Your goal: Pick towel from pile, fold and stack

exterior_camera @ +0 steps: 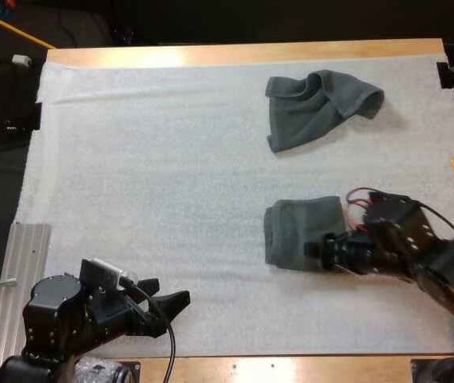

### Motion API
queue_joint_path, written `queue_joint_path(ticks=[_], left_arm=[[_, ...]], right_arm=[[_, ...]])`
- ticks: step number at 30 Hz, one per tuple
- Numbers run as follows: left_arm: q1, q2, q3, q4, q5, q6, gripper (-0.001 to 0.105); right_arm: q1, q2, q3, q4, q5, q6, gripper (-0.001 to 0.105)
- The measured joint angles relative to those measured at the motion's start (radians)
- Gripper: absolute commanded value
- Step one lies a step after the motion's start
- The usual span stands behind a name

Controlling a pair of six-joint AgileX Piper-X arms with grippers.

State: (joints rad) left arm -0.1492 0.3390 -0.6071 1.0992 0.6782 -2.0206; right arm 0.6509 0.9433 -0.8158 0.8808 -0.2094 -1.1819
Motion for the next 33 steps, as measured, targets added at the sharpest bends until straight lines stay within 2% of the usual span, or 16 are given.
queue_joint_path(ticks=[10,15,24,33], left_arm=[[0.000,0.116,0.000,-0.010,0.000,0.000,0.071],[-0.004,0.177,0.000,-0.063,0.000,-0.003,0.071],[-0.156,0.362,0.000,-0.276,0.000,-0.117,0.071],[-0.313,0.668,0.000,-0.575,-0.030,-0.274,0.071]], right_arm=[[0.000,-0.272,0.000,0.168,0.111,-0.015,0.068],[0.000,-0.363,0.000,0.236,0.134,-0.015,0.068],[0.000,-0.381,0.000,0.298,0.147,-0.015,0.068],[0.000,-0.381,0.000,0.299,0.149,-0.015,0.068]])
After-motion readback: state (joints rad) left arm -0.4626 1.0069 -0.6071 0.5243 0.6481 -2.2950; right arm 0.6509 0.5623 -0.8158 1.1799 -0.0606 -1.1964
